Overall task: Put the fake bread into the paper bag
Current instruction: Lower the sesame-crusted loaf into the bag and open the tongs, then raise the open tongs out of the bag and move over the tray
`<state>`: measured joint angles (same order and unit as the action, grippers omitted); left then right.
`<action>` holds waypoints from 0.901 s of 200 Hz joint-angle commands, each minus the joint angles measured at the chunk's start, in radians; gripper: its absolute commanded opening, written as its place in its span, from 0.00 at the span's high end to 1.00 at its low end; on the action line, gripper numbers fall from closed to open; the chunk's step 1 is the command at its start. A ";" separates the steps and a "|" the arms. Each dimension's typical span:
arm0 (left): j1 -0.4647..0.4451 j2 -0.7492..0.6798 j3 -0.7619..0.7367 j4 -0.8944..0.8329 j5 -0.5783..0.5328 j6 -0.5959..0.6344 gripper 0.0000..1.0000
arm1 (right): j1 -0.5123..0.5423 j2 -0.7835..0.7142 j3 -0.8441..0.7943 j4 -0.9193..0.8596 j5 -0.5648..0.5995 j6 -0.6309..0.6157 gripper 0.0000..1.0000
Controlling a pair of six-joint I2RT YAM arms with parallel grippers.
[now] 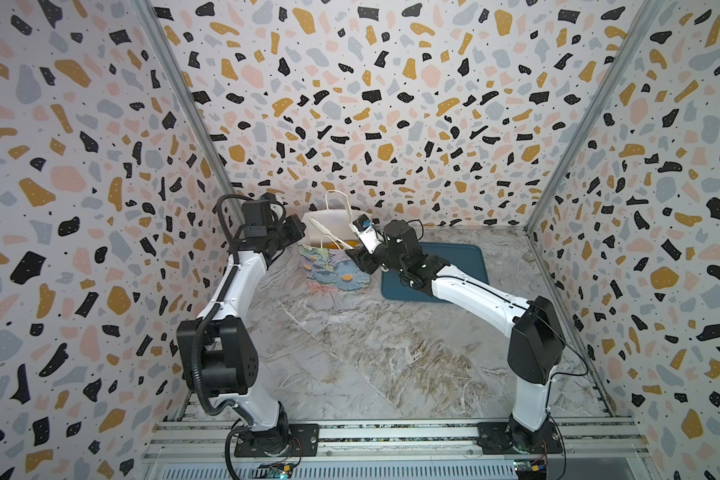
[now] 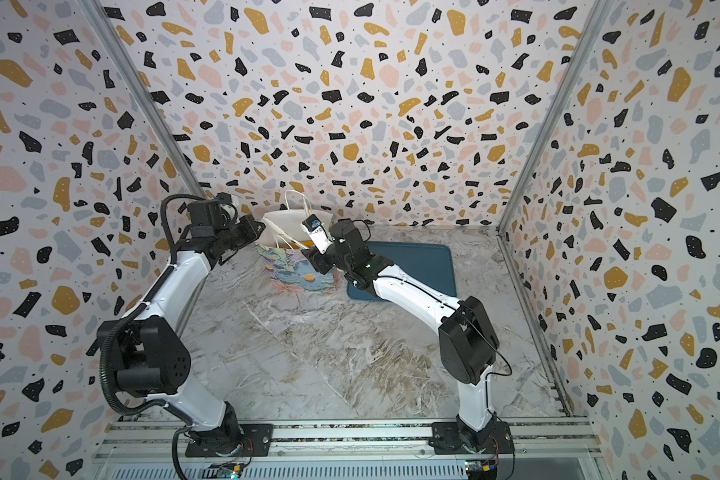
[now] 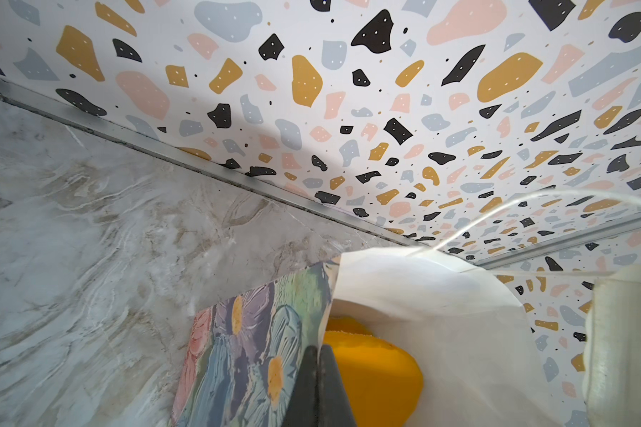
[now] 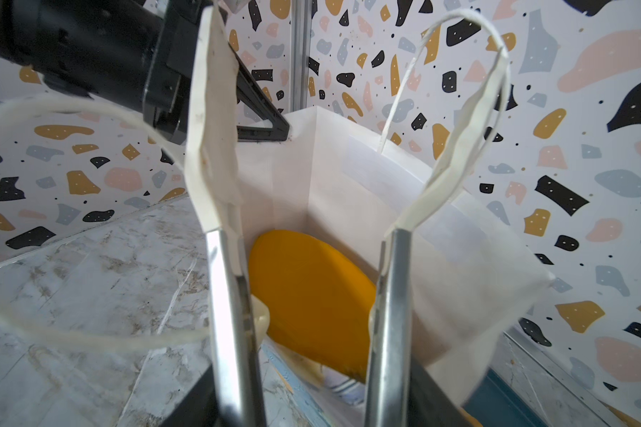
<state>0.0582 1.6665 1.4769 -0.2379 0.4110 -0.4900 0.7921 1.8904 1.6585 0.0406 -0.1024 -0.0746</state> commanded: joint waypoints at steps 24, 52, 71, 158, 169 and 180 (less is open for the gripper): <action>0.005 -0.031 -0.007 0.031 0.010 0.013 1.00 | 0.000 -0.108 0.018 -0.015 0.030 -0.019 0.38; 0.005 -0.030 -0.007 0.031 0.009 0.014 1.00 | -0.001 -0.151 -0.011 -0.014 0.051 -0.038 0.37; 0.005 -0.031 -0.006 0.030 0.011 0.013 1.00 | -0.005 -0.178 -0.033 -0.015 0.058 -0.041 0.37; 0.005 -0.030 -0.007 0.029 0.009 0.014 1.00 | -0.047 -0.265 -0.119 -0.067 0.088 -0.047 0.37; 0.005 -0.030 -0.007 0.029 0.009 0.014 1.00 | -0.059 -0.285 -0.138 -0.069 0.088 -0.045 0.37; 0.005 -0.031 -0.005 0.029 0.009 0.014 1.00 | -0.072 -0.305 -0.164 -0.069 0.089 -0.045 0.37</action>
<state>0.0582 1.6661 1.4769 -0.2382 0.4110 -0.4900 0.7467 1.6844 1.5230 -0.0334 -0.0322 -0.1143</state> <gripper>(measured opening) 0.046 0.635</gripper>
